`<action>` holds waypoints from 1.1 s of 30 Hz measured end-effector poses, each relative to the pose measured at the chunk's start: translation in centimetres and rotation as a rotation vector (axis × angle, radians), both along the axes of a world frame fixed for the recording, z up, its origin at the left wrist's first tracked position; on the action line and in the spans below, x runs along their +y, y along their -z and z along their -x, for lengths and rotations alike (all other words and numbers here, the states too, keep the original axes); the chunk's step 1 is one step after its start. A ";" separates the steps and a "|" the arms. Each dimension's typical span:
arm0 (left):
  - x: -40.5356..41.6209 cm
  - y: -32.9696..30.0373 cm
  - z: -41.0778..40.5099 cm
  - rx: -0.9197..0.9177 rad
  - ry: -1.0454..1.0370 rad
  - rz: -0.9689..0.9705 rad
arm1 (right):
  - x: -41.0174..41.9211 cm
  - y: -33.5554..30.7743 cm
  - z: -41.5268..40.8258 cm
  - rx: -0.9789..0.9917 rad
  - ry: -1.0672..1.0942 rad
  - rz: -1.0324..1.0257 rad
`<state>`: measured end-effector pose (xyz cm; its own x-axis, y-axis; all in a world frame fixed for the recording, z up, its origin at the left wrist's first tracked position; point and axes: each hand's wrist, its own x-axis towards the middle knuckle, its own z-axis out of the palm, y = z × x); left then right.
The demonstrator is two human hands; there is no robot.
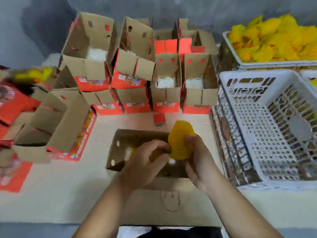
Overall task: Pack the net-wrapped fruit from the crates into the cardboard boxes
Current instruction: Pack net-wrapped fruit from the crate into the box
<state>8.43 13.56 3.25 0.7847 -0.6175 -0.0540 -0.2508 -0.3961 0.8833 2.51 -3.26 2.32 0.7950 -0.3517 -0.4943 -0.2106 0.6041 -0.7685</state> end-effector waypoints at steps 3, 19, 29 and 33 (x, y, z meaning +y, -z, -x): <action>3.7 1.9 -3.8 -0.127 -0.120 -0.244 | 2.7 1.9 -2.4 0.229 -0.106 0.393; 5.3 6.5 -6.5 -0.249 -0.050 -0.595 | 3.2 10.5 -7.2 1.033 -0.837 1.055; 2.8 5.4 -5.5 -0.041 -0.072 -0.346 | 3.7 2.1 -1.6 0.348 -0.581 1.268; -3.5 3.8 -2.1 -0.017 -0.007 -0.075 | 0.2 0.0 0.7 0.130 -0.352 1.227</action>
